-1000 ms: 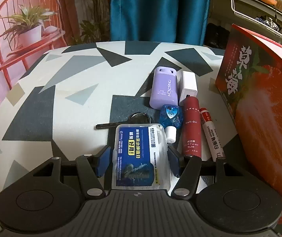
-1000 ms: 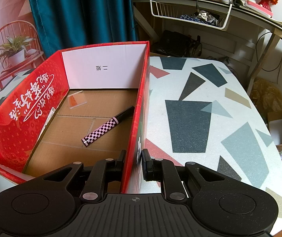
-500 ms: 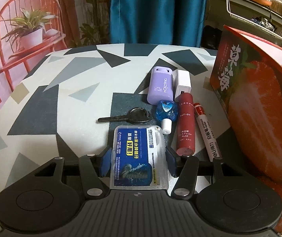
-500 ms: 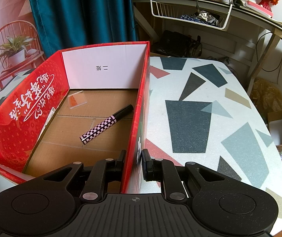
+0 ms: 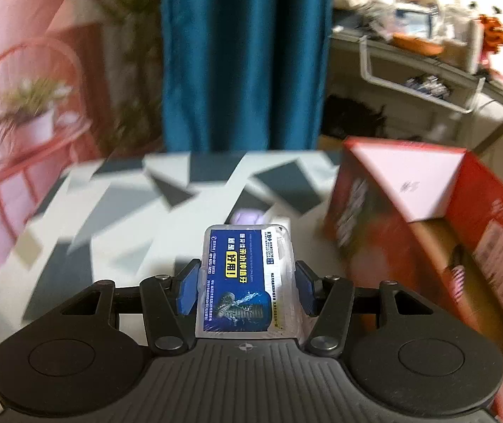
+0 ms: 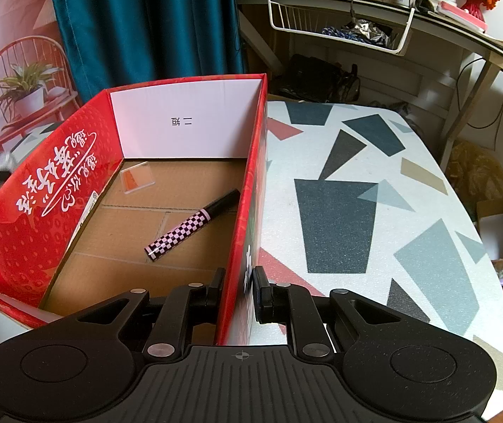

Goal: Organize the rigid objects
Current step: 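Carry the blue-packaged card into the red box and release it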

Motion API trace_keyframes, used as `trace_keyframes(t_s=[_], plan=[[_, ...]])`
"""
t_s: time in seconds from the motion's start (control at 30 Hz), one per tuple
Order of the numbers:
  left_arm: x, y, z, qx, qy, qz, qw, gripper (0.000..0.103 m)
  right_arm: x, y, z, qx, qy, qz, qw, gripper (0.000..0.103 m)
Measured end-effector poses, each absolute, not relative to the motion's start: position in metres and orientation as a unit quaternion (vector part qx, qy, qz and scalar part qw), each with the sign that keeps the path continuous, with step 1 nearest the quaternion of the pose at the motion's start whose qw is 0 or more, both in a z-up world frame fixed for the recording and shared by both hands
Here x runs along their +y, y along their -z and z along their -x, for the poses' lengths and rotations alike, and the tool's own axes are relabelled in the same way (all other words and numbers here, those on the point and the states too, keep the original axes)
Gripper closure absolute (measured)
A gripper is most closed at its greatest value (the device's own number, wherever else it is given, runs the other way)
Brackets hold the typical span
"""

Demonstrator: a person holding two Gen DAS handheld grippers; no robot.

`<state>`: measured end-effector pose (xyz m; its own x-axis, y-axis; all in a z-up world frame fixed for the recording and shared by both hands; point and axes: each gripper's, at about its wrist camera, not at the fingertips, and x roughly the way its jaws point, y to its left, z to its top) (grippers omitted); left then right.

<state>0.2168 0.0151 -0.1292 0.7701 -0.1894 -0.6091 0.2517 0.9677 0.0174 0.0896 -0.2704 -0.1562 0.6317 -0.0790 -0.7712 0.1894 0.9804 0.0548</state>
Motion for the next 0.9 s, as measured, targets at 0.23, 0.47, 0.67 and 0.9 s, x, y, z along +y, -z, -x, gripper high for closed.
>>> trace_keyframes(t_s=[0.23,0.47,0.67,0.9], plan=[[-0.026,0.093,-0.228,0.271,0.179,-0.083,0.942,0.045,-0.27,0.156,-0.09,0.423,0.074,-0.065,0.901,0.089],[-0.085,0.095,-0.243,0.268,0.242,-0.103,0.927,0.045,-0.27,0.155,-0.09,0.422,0.075,-0.063,0.901,0.089],[-0.118,0.111,-0.259,0.287,0.266,-0.095,0.915,0.045,-0.269,0.155,-0.091,0.424,0.072,-0.061,0.901,0.089],[-0.134,0.132,-0.267,0.301,0.274,-0.134,0.903,0.048,-0.269,0.155,-0.091,0.423,0.072,-0.061,0.901,0.088]])
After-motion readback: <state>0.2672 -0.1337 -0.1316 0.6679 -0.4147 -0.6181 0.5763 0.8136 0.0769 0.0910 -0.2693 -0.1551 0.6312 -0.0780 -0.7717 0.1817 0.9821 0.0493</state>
